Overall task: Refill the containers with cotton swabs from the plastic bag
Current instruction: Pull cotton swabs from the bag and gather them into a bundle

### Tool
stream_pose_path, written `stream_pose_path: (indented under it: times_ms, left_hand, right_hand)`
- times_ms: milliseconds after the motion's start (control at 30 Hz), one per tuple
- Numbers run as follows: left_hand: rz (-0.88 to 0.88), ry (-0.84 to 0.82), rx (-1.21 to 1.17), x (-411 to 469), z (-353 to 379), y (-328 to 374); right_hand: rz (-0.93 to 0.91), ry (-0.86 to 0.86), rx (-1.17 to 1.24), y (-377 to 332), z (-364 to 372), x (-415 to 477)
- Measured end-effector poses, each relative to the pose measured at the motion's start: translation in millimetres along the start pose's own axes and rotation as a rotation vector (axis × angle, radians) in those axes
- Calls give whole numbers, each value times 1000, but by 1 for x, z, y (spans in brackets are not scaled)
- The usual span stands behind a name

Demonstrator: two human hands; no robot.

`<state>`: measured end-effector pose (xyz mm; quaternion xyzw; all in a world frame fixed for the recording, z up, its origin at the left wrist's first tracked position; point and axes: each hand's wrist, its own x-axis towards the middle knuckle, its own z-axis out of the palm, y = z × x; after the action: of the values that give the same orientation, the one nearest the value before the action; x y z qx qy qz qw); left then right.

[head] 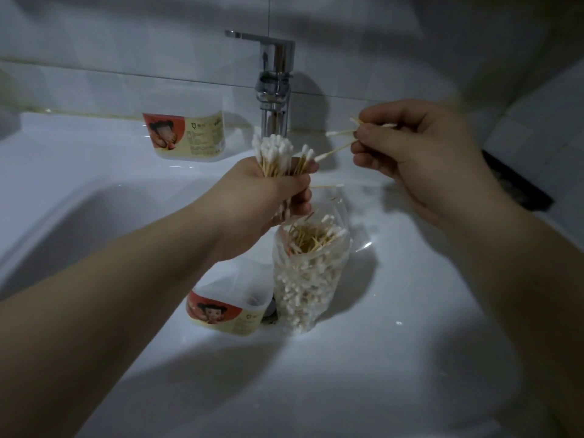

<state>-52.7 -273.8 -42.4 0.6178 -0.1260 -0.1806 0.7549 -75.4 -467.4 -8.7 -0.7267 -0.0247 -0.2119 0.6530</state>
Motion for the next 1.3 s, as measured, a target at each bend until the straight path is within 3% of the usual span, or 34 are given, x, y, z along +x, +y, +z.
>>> stream_pose_path:
  times_ms: [333,500,767,1033,1300]
  left_hand:
    - [-10,42,-192,4,-1,1]
    - [43,48,-124,6,-2,-2]
    - [87,20,-75,5,-1,-5]
    - [59,124,-212,8,-3,-5]
    - [47,148,-283,10,-2,-7]
  right_hand:
    - [10,-144,-213,1,1,-5]
    - [-11,-270,-314,0,4,-10]
    - [20,-328,-381,-2,5,-12]
    - [52,-105,-292,3,0,-4]
    - [262,-134,-3,0,13,-12]
